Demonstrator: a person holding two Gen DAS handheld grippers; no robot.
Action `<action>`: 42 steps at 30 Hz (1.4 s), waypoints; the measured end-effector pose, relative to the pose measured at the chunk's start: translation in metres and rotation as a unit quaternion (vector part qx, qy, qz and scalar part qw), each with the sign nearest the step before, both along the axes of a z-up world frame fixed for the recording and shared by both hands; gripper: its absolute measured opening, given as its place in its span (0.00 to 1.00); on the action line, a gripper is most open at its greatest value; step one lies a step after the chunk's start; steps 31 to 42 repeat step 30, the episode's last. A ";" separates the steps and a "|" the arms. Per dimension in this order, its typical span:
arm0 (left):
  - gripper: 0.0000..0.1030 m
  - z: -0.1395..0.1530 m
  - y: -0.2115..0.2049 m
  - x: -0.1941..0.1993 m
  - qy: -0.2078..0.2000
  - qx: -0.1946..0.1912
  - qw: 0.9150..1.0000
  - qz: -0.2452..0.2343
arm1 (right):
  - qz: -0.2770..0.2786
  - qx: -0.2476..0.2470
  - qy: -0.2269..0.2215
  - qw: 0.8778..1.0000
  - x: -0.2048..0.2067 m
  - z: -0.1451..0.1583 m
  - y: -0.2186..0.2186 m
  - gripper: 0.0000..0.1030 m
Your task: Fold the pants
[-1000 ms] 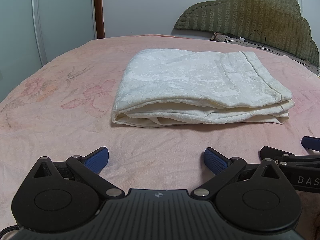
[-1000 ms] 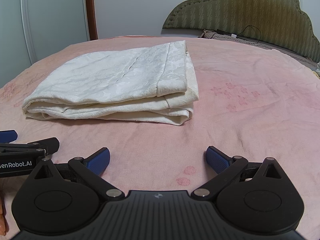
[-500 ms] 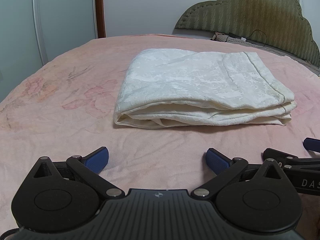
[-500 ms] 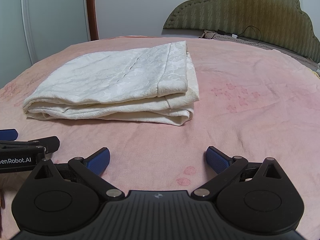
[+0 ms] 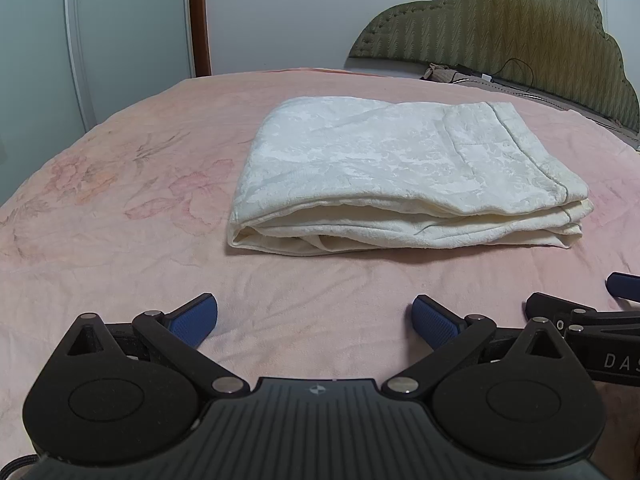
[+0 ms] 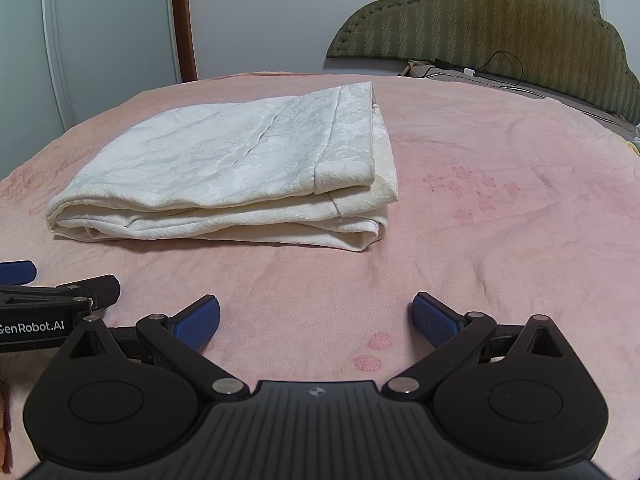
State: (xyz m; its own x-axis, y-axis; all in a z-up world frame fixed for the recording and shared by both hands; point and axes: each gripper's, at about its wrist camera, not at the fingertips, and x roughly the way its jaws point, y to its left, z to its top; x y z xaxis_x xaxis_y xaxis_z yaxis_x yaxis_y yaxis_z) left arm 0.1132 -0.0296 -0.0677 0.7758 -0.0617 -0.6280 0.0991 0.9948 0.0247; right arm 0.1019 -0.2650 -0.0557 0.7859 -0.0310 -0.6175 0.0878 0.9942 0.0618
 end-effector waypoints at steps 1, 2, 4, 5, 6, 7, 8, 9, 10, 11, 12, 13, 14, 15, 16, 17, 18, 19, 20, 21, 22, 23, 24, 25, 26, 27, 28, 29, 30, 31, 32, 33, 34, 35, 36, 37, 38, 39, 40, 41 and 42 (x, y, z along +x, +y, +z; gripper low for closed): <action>1.00 0.000 0.000 0.000 0.000 0.000 1.000 0.000 | 0.000 0.000 0.000 1.000 0.000 0.000 0.000 1.00; 1.00 0.000 0.000 0.000 0.000 0.000 1.000 0.000 | 0.000 0.000 0.000 1.000 0.000 0.000 0.000 1.00; 1.00 0.000 0.000 0.000 0.000 -0.001 1.000 0.000 | 0.000 0.000 0.000 1.000 0.000 0.000 0.000 1.00; 1.00 0.000 0.000 0.000 0.000 -0.001 1.000 0.000 | 0.000 0.000 0.000 1.000 0.000 0.000 0.000 1.00; 1.00 0.000 -0.001 0.000 0.000 -0.001 1.000 0.000 | 0.000 0.000 0.000 1.000 0.000 0.000 0.000 1.00; 1.00 0.000 0.000 0.000 0.000 -0.001 1.000 0.000 | 0.000 0.000 0.000 1.000 0.000 0.000 0.000 1.00; 1.00 0.000 0.000 0.000 0.000 -0.001 1.000 0.000 | 0.000 0.000 0.000 1.000 0.000 0.000 0.000 1.00; 1.00 0.000 -0.001 0.000 0.000 -0.001 1.000 0.000 | 0.000 0.000 0.000 1.000 0.000 0.000 0.000 1.00; 1.00 0.000 -0.001 -0.001 0.000 -0.001 1.000 0.000 | 0.000 0.000 0.000 1.000 0.000 0.000 0.000 1.00; 1.00 0.000 0.000 -0.001 0.000 -0.001 1.000 0.000 | 0.000 0.000 0.000 1.000 0.000 0.000 0.000 1.00; 1.00 0.000 -0.001 0.000 0.000 -0.001 1.000 0.000 | 0.000 0.000 0.000 1.000 0.000 0.000 0.000 1.00; 1.00 0.000 -0.001 0.000 0.000 -0.001 1.000 0.000 | 0.000 0.000 0.000 1.000 0.000 0.000 0.000 1.00; 1.00 0.000 -0.001 0.000 0.000 -0.001 1.000 0.000 | 0.000 0.000 0.000 1.000 0.000 0.000 0.000 1.00; 1.00 0.000 0.000 0.000 0.000 -0.001 1.000 0.000 | 0.000 0.000 0.000 1.000 0.000 0.000 0.000 1.00; 1.00 0.000 0.000 0.000 0.000 -0.001 1.000 0.000 | 0.000 0.000 0.000 1.000 0.000 0.000 0.000 1.00; 1.00 0.000 0.000 0.000 0.000 -0.001 1.000 0.000 | 0.000 0.000 0.000 1.000 0.000 0.000 0.000 1.00; 1.00 0.000 0.000 0.000 0.000 -0.001 1.000 0.000 | 0.000 0.000 0.000 1.000 0.000 0.000 0.000 1.00; 1.00 0.000 0.000 0.000 0.000 -0.001 1.000 0.000 | 0.000 0.000 0.000 1.000 0.000 0.000 0.000 1.00; 1.00 0.000 0.000 0.000 0.000 -0.001 1.000 0.000 | 0.000 0.000 0.000 1.000 0.000 0.000 0.000 1.00; 1.00 0.000 0.000 0.000 0.000 -0.001 1.000 0.000 | 0.000 0.000 0.000 1.000 0.000 0.000 0.000 1.00; 1.00 0.000 0.000 0.000 0.000 -0.001 1.000 0.000 | 0.000 0.000 0.000 1.000 0.000 0.000 0.000 1.00; 1.00 0.000 0.000 0.000 0.000 -0.001 1.000 0.000 | 0.000 0.000 0.000 1.000 0.000 0.000 0.000 1.00; 1.00 0.000 0.000 0.000 0.000 -0.001 1.000 0.000 | 0.000 0.000 0.000 1.000 0.000 0.000 0.000 1.00; 1.00 0.000 0.000 0.000 -0.001 -0.002 1.000 -0.001 | 0.000 0.000 0.000 1.000 0.000 0.000 0.000 1.00; 1.00 0.000 0.000 0.000 -0.001 -0.004 1.000 -0.003 | 0.000 0.000 0.000 1.000 0.000 0.000 0.000 1.00; 1.00 0.000 0.000 -0.001 -0.002 -0.006 1.000 -0.004 | 0.000 0.000 0.000 1.000 0.000 0.000 0.000 1.00; 1.00 0.000 -0.001 -0.001 -0.002 -0.007 1.000 -0.003 | 0.000 0.000 0.000 1.000 0.000 0.000 0.000 1.00; 1.00 0.000 -0.001 -0.001 -0.002 -0.007 1.000 -0.004 | 0.000 0.000 0.000 1.000 0.000 0.000 0.000 1.00; 0.99 0.000 0.000 -0.001 -0.002 -0.009 1.000 -0.004 | 0.000 0.000 0.000 1.000 0.000 0.000 0.000 1.00; 0.99 0.000 0.000 -0.001 -0.002 -0.009 1.000 -0.004 | 0.000 0.000 0.000 1.000 0.000 0.000 0.000 1.00; 0.99 0.000 0.000 -0.001 -0.002 -0.009 1.000 -0.004 | 0.000 0.000 0.000 1.000 0.000 0.000 0.000 1.00; 0.99 0.000 0.000 -0.001 -0.002 -0.009 1.000 -0.004 | 0.000 0.000 0.000 1.000 0.000 0.000 0.000 1.00; 0.99 0.000 0.000 -0.001 -0.002 -0.009 1.000 -0.004 | 0.000 0.000 0.000 1.000 0.000 0.000 0.000 1.00; 0.99 0.000 0.000 -0.001 -0.002 -0.009 1.000 -0.004 | 0.000 0.000 0.000 1.000 0.000 0.000 0.000 1.00; 0.99 0.000 0.000 -0.001 -0.002 -0.009 1.000 -0.004 | 0.000 0.000 0.000 1.000 0.000 0.000 0.000 1.00; 0.99 0.000 0.000 -0.001 -0.002 -0.009 1.000 -0.004 | 0.000 0.000 0.000 1.000 0.000 0.000 0.000 1.00; 0.99 0.000 0.000 -0.001 -0.002 -0.009 1.000 -0.004 | 0.000 0.000 0.000 1.000 0.000 0.000 0.000 1.00; 0.99 0.000 0.000 -0.001 -0.002 -0.009 1.000 -0.004 | 0.000 0.000 0.000 1.000 0.000 0.000 0.000 1.00; 0.99 0.000 0.000 -0.001 -0.002 -0.009 1.000 -0.004 | 0.000 0.000 0.000 1.000 0.000 0.000 0.000 1.00; 0.99 0.000 0.000 -0.001 -0.002 -0.009 1.000 -0.004 | 0.000 0.000 0.000 1.000 0.000 0.000 0.000 1.00; 0.99 0.000 0.000 -0.001 -0.002 -0.009 1.000 -0.004 | 0.000 0.000 0.000 1.000 0.000 0.000 0.000 1.00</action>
